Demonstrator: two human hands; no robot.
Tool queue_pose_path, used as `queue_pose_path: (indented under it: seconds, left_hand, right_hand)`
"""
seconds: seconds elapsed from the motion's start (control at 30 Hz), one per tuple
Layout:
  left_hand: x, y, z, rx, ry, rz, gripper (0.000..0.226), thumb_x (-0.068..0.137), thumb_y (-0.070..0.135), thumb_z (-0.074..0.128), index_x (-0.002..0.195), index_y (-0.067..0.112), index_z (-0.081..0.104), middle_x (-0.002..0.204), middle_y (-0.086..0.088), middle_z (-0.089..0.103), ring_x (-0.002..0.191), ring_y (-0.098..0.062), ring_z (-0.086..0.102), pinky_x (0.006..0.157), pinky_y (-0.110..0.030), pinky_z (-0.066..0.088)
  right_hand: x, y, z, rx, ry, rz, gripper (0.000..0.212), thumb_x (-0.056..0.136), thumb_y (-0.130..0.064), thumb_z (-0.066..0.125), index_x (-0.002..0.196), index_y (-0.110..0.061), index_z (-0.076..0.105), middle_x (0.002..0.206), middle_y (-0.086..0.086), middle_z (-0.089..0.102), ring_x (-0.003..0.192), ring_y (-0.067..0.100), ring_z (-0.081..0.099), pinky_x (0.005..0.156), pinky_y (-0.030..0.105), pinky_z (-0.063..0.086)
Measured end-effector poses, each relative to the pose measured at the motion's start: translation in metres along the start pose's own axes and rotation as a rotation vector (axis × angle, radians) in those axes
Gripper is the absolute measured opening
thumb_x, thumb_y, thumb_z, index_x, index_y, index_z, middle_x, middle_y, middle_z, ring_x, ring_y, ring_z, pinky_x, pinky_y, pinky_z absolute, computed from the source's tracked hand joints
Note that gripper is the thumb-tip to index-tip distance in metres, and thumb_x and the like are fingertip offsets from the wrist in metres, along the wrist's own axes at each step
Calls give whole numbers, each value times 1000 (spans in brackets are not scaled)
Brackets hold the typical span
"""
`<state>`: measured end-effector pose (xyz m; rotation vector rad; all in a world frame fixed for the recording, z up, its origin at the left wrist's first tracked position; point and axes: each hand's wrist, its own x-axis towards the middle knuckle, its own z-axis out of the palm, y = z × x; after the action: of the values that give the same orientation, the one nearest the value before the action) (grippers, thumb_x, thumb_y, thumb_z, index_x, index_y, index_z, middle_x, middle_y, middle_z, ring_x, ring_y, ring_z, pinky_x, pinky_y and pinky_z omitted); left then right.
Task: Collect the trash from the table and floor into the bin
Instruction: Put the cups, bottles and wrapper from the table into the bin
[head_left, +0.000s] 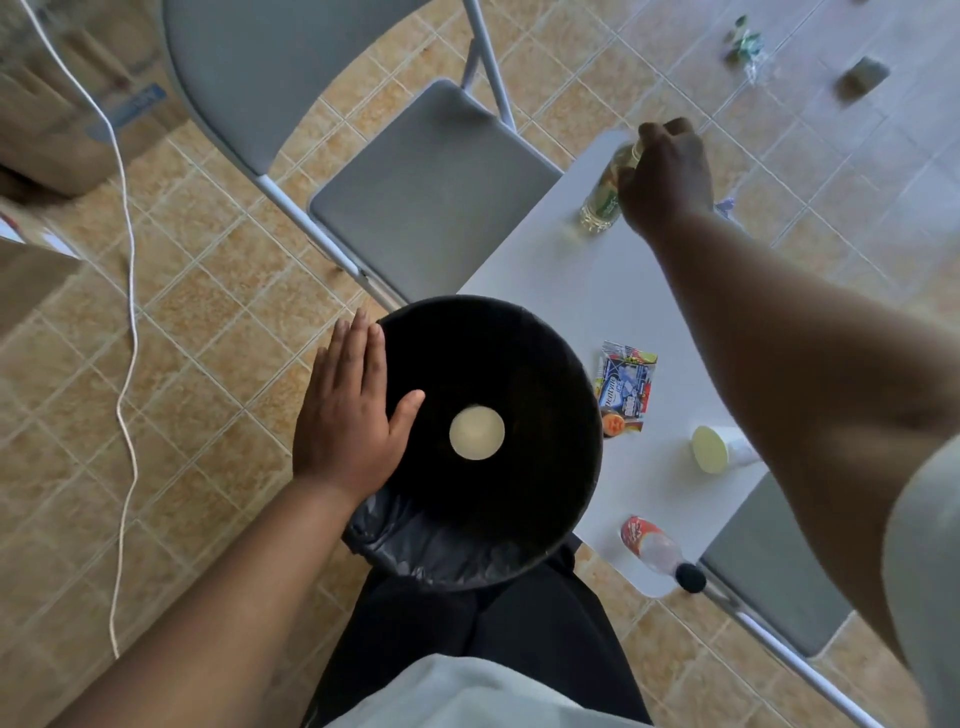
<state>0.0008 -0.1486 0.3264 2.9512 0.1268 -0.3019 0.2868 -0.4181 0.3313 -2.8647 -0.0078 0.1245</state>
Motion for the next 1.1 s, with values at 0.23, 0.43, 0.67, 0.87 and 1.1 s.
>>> queue_pose_path:
  seconds: [0.23,0.43,0.67,0.87,1.1]
  left_hand:
    - [6,-1,1,21,14,3,76,99,51,30,154,1,17,164,-15,10,152,-29,6,122,-47,17]
    - [6,-2,2,24,14,1,76,99,51,30,154,1,17,164,-15,10,152,-30,6,122,-47,17]
    - [8,-2,3,13,-3,-6,76,99,52,29,155,3,15,164,-14,9,152,-28,5,122,-47,17]
    - [8,-1,1,6,-16,-14,76,100,53,27,156,4,13,165,-13,7,153,-27,3,123,-46,15]
    - [13,2,-3,-64,-17,-15,70,101,49,18,156,5,15,165,-12,9,152,-27,6,123,-45,14]
  right_hand:
    - [42,12,17,-136,-161,38,52,89,-1,60,139,0,43,140,23,43,127,42,46,102,45,43]
    - [34,17,28,-117,-81,-20,38,89,3,61,126,0,52,123,23,51,108,43,56,92,42,48]
    - [4,11,11,130,81,1,32,91,-12,57,123,-6,58,123,18,54,107,37,56,89,39,47]
    - [-58,-21,-62,391,336,-201,34,83,-21,60,114,-8,65,112,13,60,95,28,62,80,39,53]
    - [-149,-46,-122,661,402,-394,25,96,-10,59,119,-1,59,108,26,60,99,18,65,82,19,52]
